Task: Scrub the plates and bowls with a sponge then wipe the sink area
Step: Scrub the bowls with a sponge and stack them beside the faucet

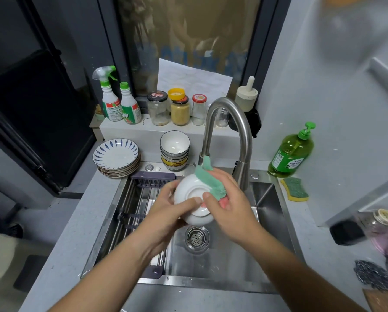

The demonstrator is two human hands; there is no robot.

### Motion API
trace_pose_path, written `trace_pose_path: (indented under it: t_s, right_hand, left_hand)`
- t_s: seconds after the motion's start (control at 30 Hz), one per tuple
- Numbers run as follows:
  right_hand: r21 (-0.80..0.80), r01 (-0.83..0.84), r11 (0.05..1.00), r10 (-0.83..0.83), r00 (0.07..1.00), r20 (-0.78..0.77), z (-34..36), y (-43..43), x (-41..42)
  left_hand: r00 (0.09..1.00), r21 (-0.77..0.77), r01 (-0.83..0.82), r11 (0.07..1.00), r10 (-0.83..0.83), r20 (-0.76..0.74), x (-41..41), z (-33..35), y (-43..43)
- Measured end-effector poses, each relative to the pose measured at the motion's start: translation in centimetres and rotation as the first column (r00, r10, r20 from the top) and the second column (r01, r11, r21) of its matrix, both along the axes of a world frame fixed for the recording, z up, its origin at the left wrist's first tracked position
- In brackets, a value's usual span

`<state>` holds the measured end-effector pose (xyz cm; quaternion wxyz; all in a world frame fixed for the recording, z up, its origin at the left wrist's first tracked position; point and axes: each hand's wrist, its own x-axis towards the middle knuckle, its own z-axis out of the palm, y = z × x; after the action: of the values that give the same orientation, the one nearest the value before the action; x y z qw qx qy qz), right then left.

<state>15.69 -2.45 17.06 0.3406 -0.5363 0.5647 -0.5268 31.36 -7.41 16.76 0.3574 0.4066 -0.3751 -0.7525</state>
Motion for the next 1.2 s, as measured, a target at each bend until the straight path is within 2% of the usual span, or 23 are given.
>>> trace_pose_path:
  t_s: [0.07, 0.13, 0.2, 0.27, 0.33, 0.43, 0.47, 0.57, 0.63, 0.7, 0.83, 0.9, 0.97, 1.03, 1.13, 1.2]
  right_hand:
    - [0.067, -0.141, 0.988, 0.148, 0.983, -0.111, 0.7, -0.3, -1.2]
    - [0.143, -0.222, 0.964, 0.25, 0.943, -0.218, 1.9, -0.5, -1.8]
    - [0.18, -0.254, 0.95, 0.292, 0.928, -0.231, 2.7, -0.6, -2.0]
    - [0.195, -0.249, 0.948, 0.296, 0.918, -0.265, 2.7, -0.6, -2.0]
    - [0.192, -0.214, 0.958, 0.256, 0.938, -0.235, 2.1, -0.5, -1.9]
    - [0.148, -0.098, 0.984, 0.106, 0.993, -0.046, 0.8, 0.2, -1.3]
    - [0.128, -0.051, 0.99, 0.057, 0.997, -0.042, 0.3, 0.6, -0.9]
    - [0.072, -0.008, 0.997, 0.022, 0.981, -0.191, -0.9, 2.0, 0.8]
    - [0.019, -0.013, 1.0, 0.017, 0.964, -0.265, -1.4, 2.3, 1.5]
    - [-0.016, 0.023, 1.0, -0.026, 0.962, -0.27, -1.4, 1.6, 1.0]
    - [0.112, 0.183, 0.977, -0.175, 0.982, -0.074, -0.2, -0.7, -0.7]
    - [0.089, 0.125, 0.988, -0.114, 0.986, -0.122, -0.2, -0.1, 0.1]
    - [0.038, 0.033, 0.999, -0.022, 0.968, -0.25, -0.8, 1.3, 1.8]
    - [-0.031, 0.015, 0.999, -0.024, 0.95, -0.312, -1.9, 2.3, 2.7]
    - [-0.12, 0.164, 0.979, -0.182, 0.97, -0.159, -1.6, 1.5, 2.0]
    - [-0.046, 0.259, 0.965, -0.262, 0.963, -0.066, -0.6, 0.7, 1.2]
  left_hand:
    - [0.981, -0.072, 0.149, 0.986, -0.138, 0.135, 0.8, 0.9, -1.4]
    - [0.92, -0.028, 0.332, 0.943, -0.317, 0.232, 1.2, 1.8, -2.3]
    - [0.86, 0.074, 0.446, 0.892, -0.45, 0.239, 1.3, 1.9, -2.4]
    - [0.857, 0.131, 0.458, 0.879, -0.476, 0.2, 1.1, 1.5, -2.3]
    - [0.892, 0.155, 0.401, 0.903, -0.424, 0.16, 1.0, 0.9, -2.0]
    - [0.954, 0.189, 0.257, 0.948, -0.28, 0.104, 0.6, 0.4, -1.7]
    - [0.973, 0.215, 0.201, 0.956, -0.22, 0.07, 0.4, 0.3, -1.6]
    - [0.995, 0.327, 0.071, 0.942, -0.045, -0.085, -0.3, 0.1, -1.1]
    - [0.983, 0.362, 0.047, 0.931, 0.02, -0.181, -0.7, 0.1, -0.4]
    - [0.974, 0.368, 0.047, 0.929, 0.039, -0.225, -1.2, 0.1, 0.6]
    - [0.984, 0.317, 0.011, 0.948, 0.045, -0.171, -2.3, 0.4, 1.3]
    - [0.968, 0.332, -0.036, 0.943, 0.115, -0.221, -2.5, 1.1, 1.1]
    - [0.934, 0.388, -0.045, 0.921, 0.177, -0.31, -2.6, 1.5, 0.7]
    - [0.918, 0.436, -0.042, 0.899, 0.207, -0.338, -2.7, 1.4, 0.7]
    - [0.926, 0.463, -0.008, 0.886, 0.181, -0.33, -3.1, 0.7, 1.5]
    - [0.94, 0.464, 0.038, 0.885, 0.127, -0.317, -3.4, 0.4, 2.1]
